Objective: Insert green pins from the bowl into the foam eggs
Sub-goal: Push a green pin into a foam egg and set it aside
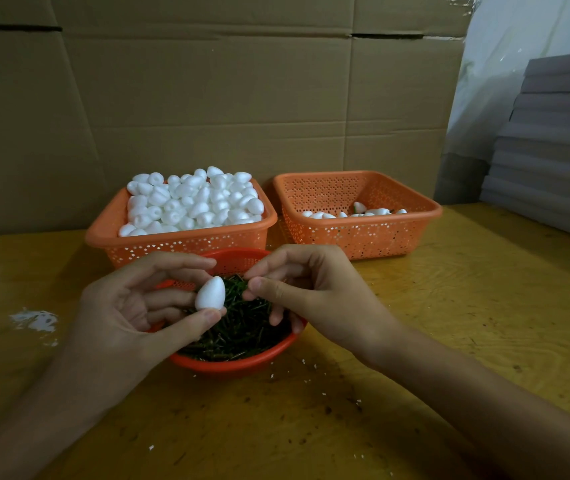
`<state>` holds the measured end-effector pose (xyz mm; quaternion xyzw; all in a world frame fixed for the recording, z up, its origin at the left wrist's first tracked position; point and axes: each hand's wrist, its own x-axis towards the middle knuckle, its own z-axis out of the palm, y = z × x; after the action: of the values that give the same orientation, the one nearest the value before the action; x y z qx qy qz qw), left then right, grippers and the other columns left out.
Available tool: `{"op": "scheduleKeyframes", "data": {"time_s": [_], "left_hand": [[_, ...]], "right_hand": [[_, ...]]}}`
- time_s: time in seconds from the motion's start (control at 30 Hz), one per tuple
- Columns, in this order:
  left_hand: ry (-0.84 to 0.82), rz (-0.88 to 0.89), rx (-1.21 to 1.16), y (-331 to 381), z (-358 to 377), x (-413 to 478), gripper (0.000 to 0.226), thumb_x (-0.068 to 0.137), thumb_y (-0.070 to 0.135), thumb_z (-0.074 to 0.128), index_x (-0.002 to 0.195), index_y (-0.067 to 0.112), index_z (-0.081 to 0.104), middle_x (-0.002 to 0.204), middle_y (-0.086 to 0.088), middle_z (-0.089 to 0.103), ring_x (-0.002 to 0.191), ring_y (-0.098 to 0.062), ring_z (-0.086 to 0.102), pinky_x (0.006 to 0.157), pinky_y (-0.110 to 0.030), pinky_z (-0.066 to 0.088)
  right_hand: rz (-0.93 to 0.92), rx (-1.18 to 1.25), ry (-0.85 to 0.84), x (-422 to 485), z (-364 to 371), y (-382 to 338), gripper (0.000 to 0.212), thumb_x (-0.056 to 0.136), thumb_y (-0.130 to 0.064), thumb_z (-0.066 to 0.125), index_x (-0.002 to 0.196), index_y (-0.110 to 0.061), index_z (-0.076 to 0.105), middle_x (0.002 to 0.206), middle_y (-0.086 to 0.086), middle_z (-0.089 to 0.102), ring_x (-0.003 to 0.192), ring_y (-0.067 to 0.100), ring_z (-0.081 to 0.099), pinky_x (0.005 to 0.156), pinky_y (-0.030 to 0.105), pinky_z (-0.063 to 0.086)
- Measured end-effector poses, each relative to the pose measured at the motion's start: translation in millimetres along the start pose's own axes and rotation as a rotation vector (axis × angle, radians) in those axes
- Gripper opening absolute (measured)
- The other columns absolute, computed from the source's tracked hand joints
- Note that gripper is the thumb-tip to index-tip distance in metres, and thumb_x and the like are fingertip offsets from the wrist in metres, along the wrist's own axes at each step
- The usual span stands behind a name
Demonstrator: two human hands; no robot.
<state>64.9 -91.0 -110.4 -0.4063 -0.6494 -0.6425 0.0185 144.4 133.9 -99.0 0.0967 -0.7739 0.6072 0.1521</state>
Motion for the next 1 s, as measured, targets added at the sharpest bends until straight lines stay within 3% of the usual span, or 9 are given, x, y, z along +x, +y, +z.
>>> {"op": "scheduleKeyframes", "data": {"time_s": [0.07,0.2,0.3,0.47,0.73,0.87,1.0], "left_hand": [[0.016,-0.006,-0.004,1.9,1.3,-0.7,0.053,0.066,0.047,0.094,0.112,0.029,0.077,0.112,-0.011,0.074,0.087,-0.035,0.08,0.063,-0.027,0.062],[0.023,0.03,0.014,1.0,2.7,-1.4,0.039,0.078,0.019,0.094,0.112,0.029,0.078,0.115,-0.009,0.074,0.087,-0.033,0.08,0.06,-0.027,0.062],[0.035,0.041,0.016,0.4,3.0,-1.6,0.044,0.077,0.005,0.079,0.114,0.028,0.078,0.115,-0.007,0.074,0.08,-0.03,0.08,0.059,-0.024,0.06],[0.033,0.03,0.03,0.4,2.1,-2.0,0.042,0.08,0.009,0.075,0.115,0.031,0.077,0.096,-0.009,0.081,0.069,-0.023,0.077,0.062,-0.022,0.059],[0.085,-0.008,-0.077,-3.5,0.2,0.0,0.032,0.072,0.021,0.087,0.101,0.02,0.074,0.11,-0.013,0.076,0.09,-0.035,0.079,0.065,-0.025,0.062],[0.087,-0.002,-0.073,-2.7,-1.4,-0.5,0.05,0.061,0.048,0.098,0.094,0.021,0.073,0.107,-0.011,0.078,0.095,-0.03,0.079,0.077,-0.028,0.064],[0.1,0.037,-0.042,-3.8,-0.7,-0.7,0.046,0.06,0.048,0.098,0.087,0.021,0.072,0.103,-0.01,0.08,0.095,-0.027,0.079,0.079,-0.026,0.063]], "right_hand": [[0.0,-0.002,0.0,0.0,-0.1,0.3,0.007,0.096,-0.01,0.072,0.102,-0.006,0.074,0.092,0.009,0.08,0.059,0.017,0.065,0.045,0.022,0.048],[0.002,-0.002,0.003,-0.2,0.0,0.5,0.007,0.097,-0.011,0.072,0.102,-0.007,0.073,0.093,0.008,0.08,0.059,0.016,0.066,0.046,0.022,0.048],[-0.006,-0.017,0.006,-0.6,1.0,0.4,0.004,0.097,-0.013,0.073,0.099,-0.01,0.072,0.092,0.007,0.08,0.059,0.015,0.066,0.046,0.022,0.048],[-0.023,-0.011,0.013,-0.8,1.8,0.0,0.007,0.096,-0.012,0.073,0.095,-0.01,0.066,0.091,0.007,0.08,0.058,0.015,0.066,0.046,0.023,0.048],[-0.086,0.002,0.017,-3.2,3.3,1.1,0.008,0.09,-0.014,0.08,0.092,-0.008,0.075,0.084,0.007,0.078,0.057,0.016,0.065,0.046,0.023,0.047],[-0.105,0.014,-0.018,-4.6,3.7,-1.4,0.006,0.092,-0.011,0.077,0.097,-0.008,0.076,0.089,0.005,0.08,0.061,0.014,0.071,0.046,0.023,0.047],[-0.121,0.034,-0.029,-5.8,4.9,-3.6,0.005,0.092,-0.006,0.076,0.096,-0.006,0.074,0.093,0.011,0.08,0.062,0.014,0.072,0.046,0.022,0.048]]}}
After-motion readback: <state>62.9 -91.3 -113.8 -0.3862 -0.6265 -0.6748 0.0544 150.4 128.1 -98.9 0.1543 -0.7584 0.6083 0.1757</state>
